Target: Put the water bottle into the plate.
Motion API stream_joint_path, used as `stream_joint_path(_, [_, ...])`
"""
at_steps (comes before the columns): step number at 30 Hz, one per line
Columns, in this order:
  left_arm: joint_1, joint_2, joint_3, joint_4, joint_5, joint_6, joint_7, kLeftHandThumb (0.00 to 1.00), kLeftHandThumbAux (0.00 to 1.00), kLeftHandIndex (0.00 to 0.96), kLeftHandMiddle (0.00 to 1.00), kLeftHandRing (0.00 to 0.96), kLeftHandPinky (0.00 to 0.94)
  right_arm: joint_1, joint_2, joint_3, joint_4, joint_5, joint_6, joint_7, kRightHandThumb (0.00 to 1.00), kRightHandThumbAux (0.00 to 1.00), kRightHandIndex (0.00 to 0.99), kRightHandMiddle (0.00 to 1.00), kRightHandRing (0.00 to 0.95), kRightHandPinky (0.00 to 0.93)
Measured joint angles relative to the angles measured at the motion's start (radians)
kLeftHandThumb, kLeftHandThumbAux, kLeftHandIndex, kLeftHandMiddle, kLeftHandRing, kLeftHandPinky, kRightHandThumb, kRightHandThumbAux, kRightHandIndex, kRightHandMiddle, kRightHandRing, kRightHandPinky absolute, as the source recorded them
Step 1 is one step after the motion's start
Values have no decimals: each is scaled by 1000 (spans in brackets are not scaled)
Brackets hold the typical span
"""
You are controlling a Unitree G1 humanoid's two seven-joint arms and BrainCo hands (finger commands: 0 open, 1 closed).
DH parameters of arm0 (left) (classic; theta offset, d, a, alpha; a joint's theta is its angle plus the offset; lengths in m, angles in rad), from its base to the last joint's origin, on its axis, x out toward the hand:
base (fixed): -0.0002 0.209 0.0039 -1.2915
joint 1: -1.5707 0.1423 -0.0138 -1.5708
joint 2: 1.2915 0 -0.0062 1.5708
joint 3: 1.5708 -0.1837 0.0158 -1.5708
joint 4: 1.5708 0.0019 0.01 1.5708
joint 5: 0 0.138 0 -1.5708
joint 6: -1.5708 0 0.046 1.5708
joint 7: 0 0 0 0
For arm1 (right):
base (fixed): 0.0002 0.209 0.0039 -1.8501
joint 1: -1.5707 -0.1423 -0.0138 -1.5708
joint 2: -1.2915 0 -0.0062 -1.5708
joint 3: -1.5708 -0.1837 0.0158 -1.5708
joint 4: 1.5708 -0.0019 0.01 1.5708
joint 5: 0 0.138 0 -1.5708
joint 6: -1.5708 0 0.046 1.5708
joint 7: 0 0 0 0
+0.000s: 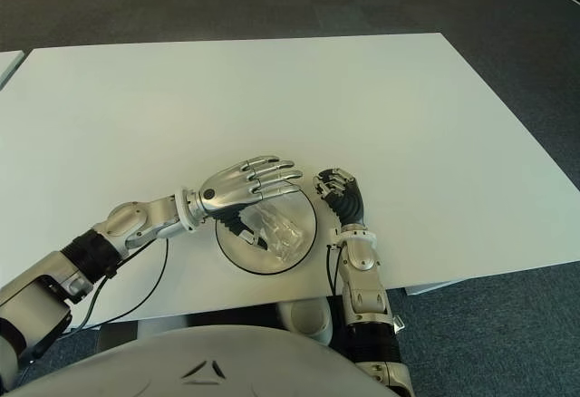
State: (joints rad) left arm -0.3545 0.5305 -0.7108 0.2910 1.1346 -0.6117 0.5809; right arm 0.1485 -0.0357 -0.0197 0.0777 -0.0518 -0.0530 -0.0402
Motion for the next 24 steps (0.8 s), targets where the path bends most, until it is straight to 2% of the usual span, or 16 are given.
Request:
stream_joint_path(11, [21,0,24,-20,1,9,2,203,172,0,0,0,0,0,-1,0,1,0,0,3,704,732,428,575,576,590])
stream_joint_path(17, [26,1,28,-43,2,18,-4,189,226,0,0,0,0,0,-3,-1,1,0,0,4,704,731,428,570,573,581])
stream_joint_path(24, [28,2,29,-58,18,35,-6,201,222,0,0,0,0,-1,-3,-1,2,0,0,4,704,731,429,574,576,589])
